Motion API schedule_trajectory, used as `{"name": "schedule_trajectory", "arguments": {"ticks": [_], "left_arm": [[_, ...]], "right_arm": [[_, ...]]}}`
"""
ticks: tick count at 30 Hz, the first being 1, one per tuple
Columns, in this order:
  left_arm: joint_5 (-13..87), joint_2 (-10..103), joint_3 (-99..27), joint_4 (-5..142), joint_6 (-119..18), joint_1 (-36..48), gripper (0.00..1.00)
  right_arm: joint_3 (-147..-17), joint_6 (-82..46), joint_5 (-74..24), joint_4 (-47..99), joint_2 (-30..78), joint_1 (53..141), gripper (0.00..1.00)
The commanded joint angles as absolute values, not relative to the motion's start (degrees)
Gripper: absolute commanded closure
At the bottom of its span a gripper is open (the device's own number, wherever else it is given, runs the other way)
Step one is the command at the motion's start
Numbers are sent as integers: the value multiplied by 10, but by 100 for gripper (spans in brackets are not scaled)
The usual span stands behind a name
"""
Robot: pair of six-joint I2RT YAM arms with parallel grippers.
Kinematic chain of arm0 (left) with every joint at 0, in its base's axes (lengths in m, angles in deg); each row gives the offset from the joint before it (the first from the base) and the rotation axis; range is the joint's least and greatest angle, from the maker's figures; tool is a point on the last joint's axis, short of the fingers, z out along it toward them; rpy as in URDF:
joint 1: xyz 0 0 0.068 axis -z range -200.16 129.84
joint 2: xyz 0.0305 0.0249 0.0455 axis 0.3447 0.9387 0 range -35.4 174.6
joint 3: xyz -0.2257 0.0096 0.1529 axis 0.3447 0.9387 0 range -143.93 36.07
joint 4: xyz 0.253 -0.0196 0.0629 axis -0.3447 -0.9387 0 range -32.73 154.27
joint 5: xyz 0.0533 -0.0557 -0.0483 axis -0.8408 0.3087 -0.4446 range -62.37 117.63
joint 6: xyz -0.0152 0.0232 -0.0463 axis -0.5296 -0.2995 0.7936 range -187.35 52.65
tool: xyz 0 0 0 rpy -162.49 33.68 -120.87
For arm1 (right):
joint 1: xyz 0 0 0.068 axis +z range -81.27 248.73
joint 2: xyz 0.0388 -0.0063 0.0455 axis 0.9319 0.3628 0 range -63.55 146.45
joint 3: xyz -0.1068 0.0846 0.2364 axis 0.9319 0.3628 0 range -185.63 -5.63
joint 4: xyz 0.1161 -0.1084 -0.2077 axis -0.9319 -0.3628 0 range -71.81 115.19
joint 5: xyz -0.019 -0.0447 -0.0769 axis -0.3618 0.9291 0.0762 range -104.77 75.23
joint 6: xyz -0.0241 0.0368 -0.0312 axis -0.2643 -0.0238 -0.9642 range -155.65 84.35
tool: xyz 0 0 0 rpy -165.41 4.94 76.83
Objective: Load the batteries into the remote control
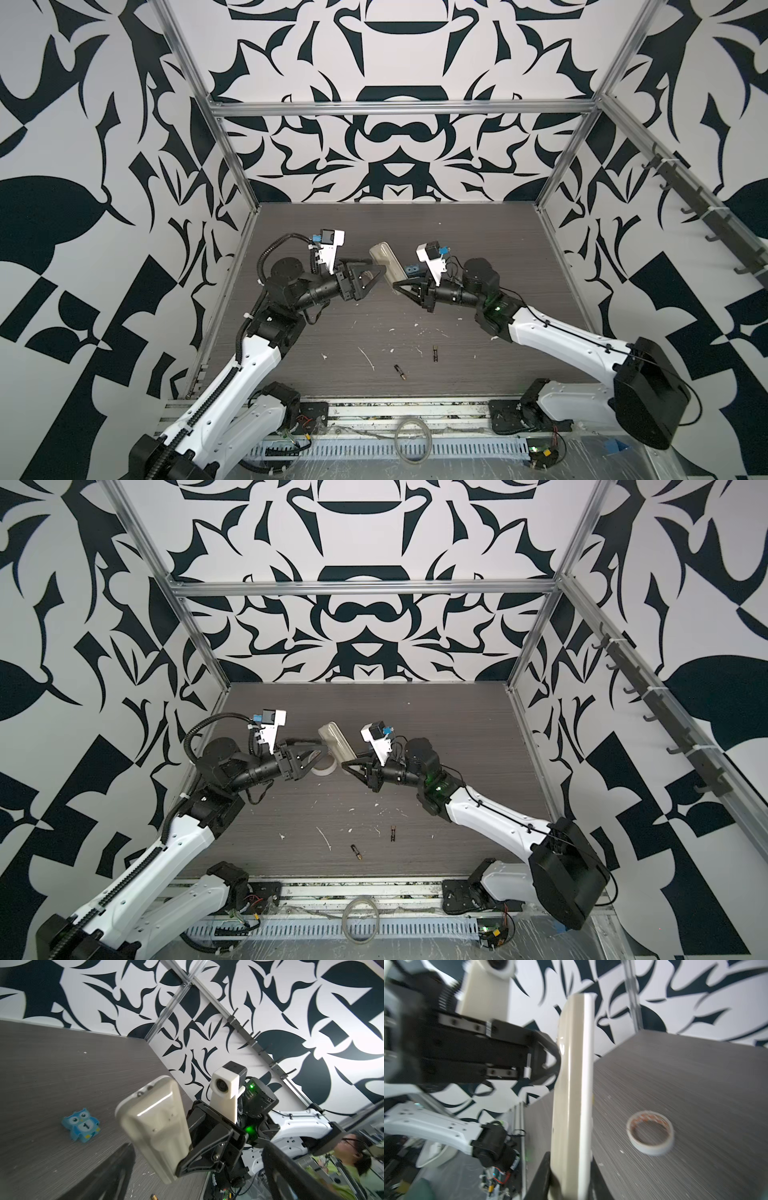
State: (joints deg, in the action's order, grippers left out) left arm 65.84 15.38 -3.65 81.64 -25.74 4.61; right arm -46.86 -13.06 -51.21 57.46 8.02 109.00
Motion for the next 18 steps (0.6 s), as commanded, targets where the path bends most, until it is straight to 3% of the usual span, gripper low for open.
{"name": "schedule_trajectory", "arguments": {"ticks": [1, 8, 14, 18], "left_arm": [[713, 143, -34, 878, -251, 48, 1], [715, 115, -32, 887, -252, 48, 2], [727, 130, -47, 911, -252, 49, 13], [742, 143, -56, 946, -238, 48, 14]], "right_arm": [[-455, -80, -574, 710, 58, 1092, 100], [-446, -63, -593, 742, 40, 1092, 100], [-437, -31, -624, 803, 54, 1092, 100], [-441, -8, -641, 829, 68, 1092, 100]]}}
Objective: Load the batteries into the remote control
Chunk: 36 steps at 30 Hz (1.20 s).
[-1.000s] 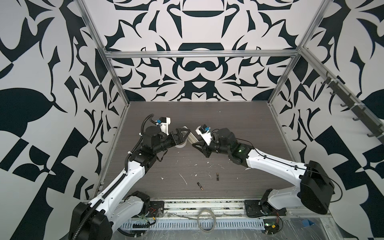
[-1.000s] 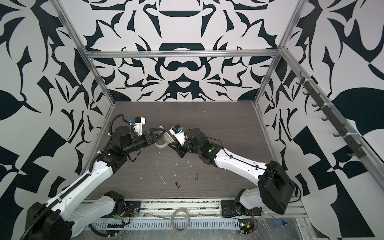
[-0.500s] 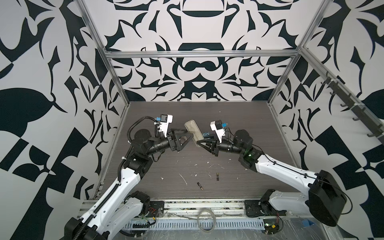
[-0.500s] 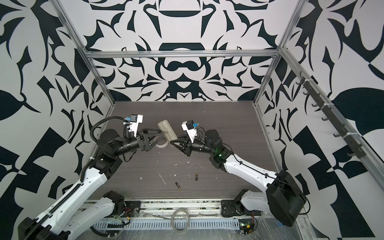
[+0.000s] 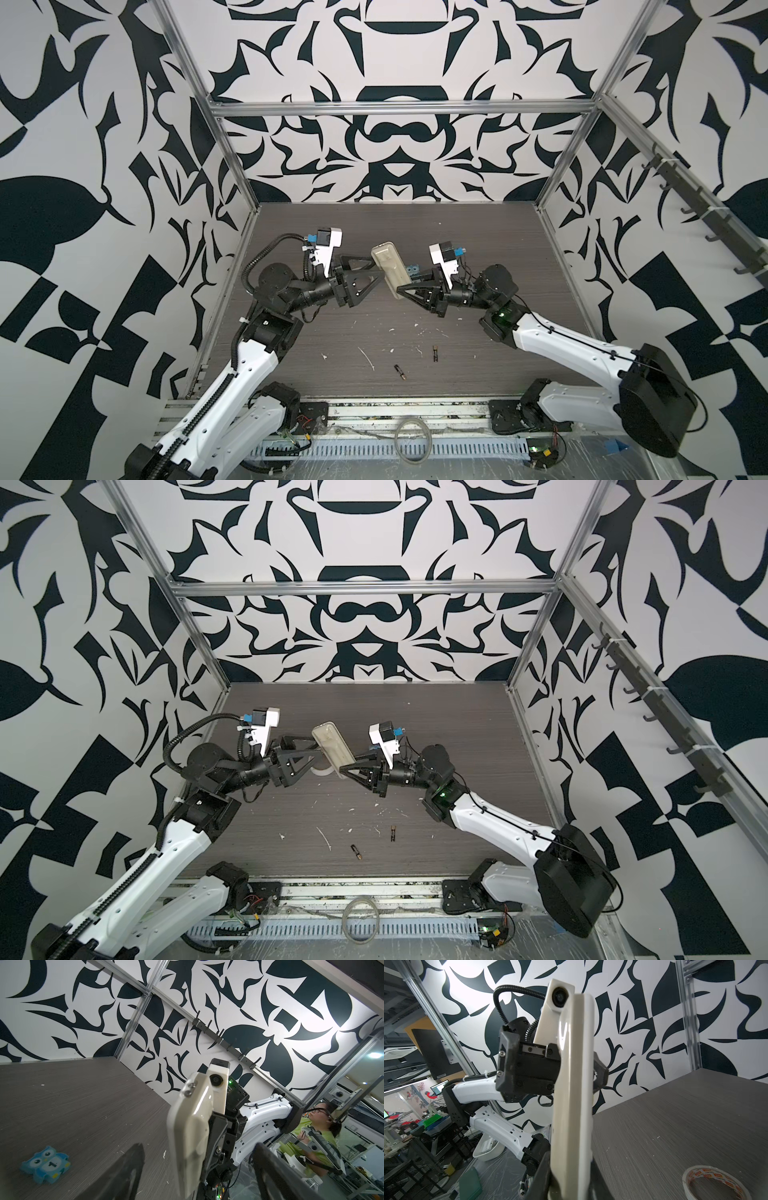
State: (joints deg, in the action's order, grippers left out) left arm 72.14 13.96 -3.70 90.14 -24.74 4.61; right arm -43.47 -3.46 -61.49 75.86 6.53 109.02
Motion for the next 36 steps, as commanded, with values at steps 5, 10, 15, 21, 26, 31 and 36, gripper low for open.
{"name": "schedule_trajectory", "arguments": {"ticks": [5, 10, 15, 21, 26, 31, 36], "left_arm": [[755, 154, -63, 977, -227, 49, 23], [765, 173, -75, 992, -224, 56, 28], [766, 189, -76, 1006, -223, 62, 31], [766, 197, -76, 1019, -221, 67, 38], [766, 203, -76, 1024, -220, 72, 44], [766, 204, -76, 1025, -221, 73, 52], [762, 207, -74, 1029, -221, 74, 55]], "right_arm": [[-436, 3, -652, 856, 79, 1094, 100], [-435, 5, -660, 864, 86, 1096, 100], [-435, 10, -663, 874, 90, 1098, 100], [-435, 14, -665, 879, 93, 1100, 100], [-435, 15, -667, 881, 94, 1101, 100], [-435, 17, -667, 882, 94, 1101, 100], [-434, 17, -667, 883, 95, 1102, 100]]}}
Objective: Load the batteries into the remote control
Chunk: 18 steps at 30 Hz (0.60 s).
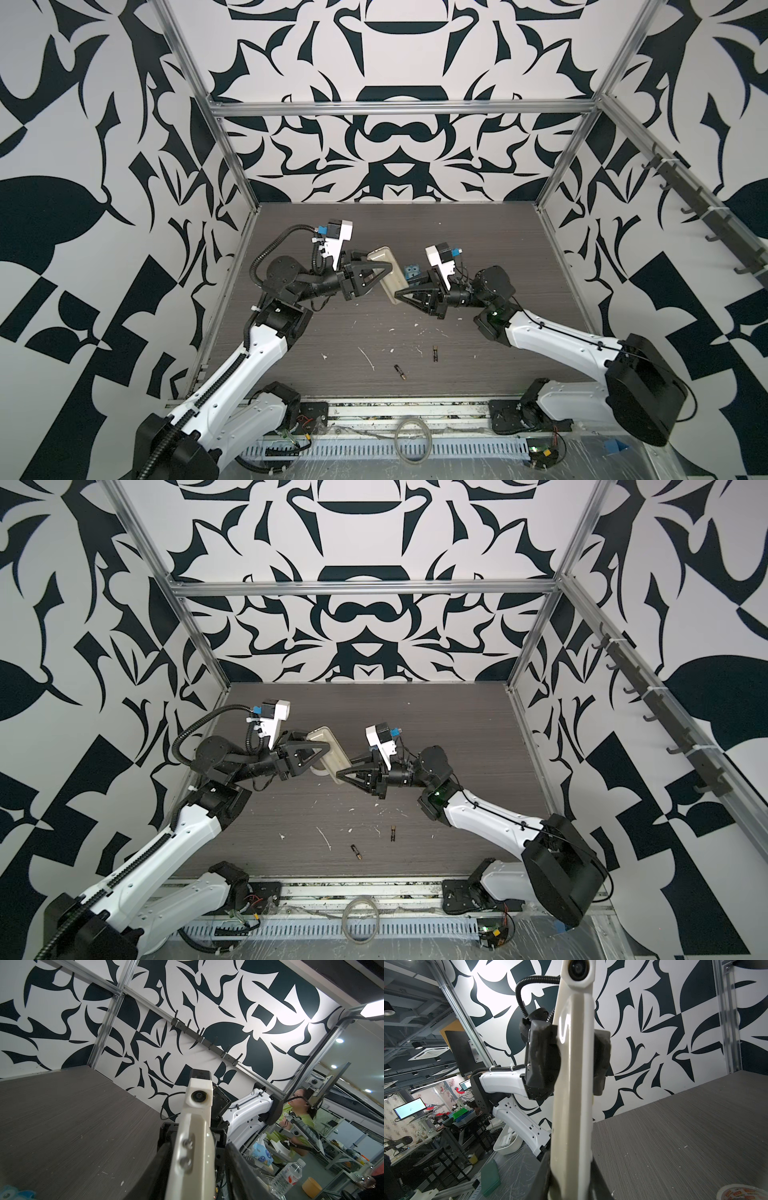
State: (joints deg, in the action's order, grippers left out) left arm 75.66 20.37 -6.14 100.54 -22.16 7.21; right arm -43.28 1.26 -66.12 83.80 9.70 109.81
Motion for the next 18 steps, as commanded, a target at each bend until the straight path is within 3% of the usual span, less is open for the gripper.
{"name": "schedule_trajectory", "arguments": {"ticks": [1, 11, 18], "left_arm": [[761, 207, -75, 1029, -221, 74, 56], [761, 213, -78, 1029, -220, 77, 65], [759, 214, -77, 1027, -221, 77, 77]], "right_arm": [[-434, 16, -668, 883, 95, 1102, 100], [-431, 18, -666, 884, 95, 1102, 100], [-433, 18, -665, 883, 98, 1102, 100]]}}
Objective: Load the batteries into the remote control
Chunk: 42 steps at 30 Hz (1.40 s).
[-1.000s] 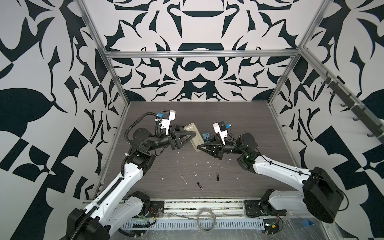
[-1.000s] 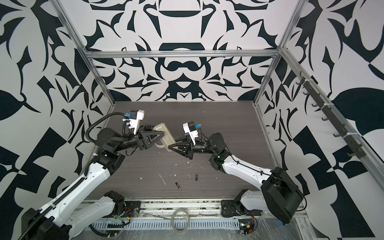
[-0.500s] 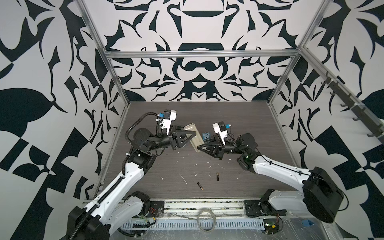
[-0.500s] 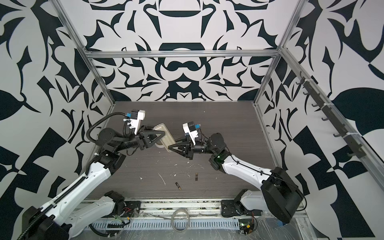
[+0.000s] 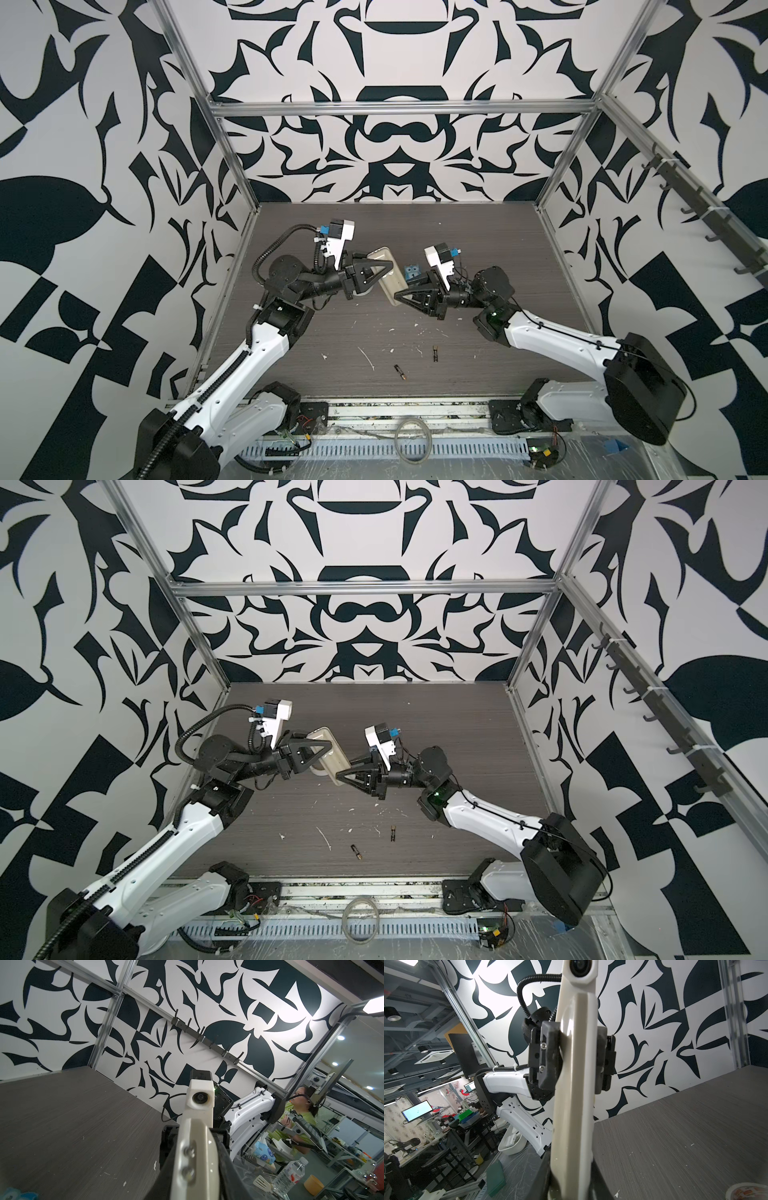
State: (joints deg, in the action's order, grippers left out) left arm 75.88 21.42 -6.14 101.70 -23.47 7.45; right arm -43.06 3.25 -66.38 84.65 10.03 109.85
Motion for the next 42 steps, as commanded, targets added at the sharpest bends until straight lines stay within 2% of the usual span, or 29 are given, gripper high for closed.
{"name": "schedule_trajectory", "arguments": {"ticks": [1, 4, 8, 10, 13, 15, 17, 25, 30, 32, 35, 40, 42], "left_arm": [[758, 214, -77, 1025, -222, 77, 80], [755, 213, -77, 1014, -227, 78, 83], [747, 208, -77, 979, -242, 77, 85], [741, 203, -77, 957, -249, 77, 88], [721, 193, -80, 901, -278, 77, 93], [704, 189, -86, 849, -303, 77, 97], [692, 187, -86, 821, -311, 76, 98], [679, 212, -102, 682, -338, 76, 100], [695, 242, -84, 650, -313, 76, 100], [703, 247, -69, 654, -301, 76, 100], [707, 251, -55, 637, -300, 77, 100], [729, 252, -37, 630, -290, 77, 100], [739, 253, -32, 630, -285, 76, 100]], "right_arm": [[-435, 19, -665, 884, 100, 1102, 100], [-438, 19, -664, 881, 102, 1102, 93], [-441, -6, -660, 844, 91, 1102, 67], [-448, -40, -660, 781, 76, 1102, 51], [-463, -115, -648, 653, 43, 1102, 33], [-473, -174, -627, 566, 19, 1102, 24], [-481, -224, -603, 493, -4, 1102, 20], [-526, -397, -451, 223, -60, 1113, 21], [-552, -519, -288, 134, -53, 1220, 21], [-557, -544, -260, 129, -41, 1244, 23], [-562, -574, -238, 127, -31, 1263, 30], [-568, -619, -203, 125, -22, 1288, 49], [-568, -633, -189, 124, -17, 1297, 52]]}}
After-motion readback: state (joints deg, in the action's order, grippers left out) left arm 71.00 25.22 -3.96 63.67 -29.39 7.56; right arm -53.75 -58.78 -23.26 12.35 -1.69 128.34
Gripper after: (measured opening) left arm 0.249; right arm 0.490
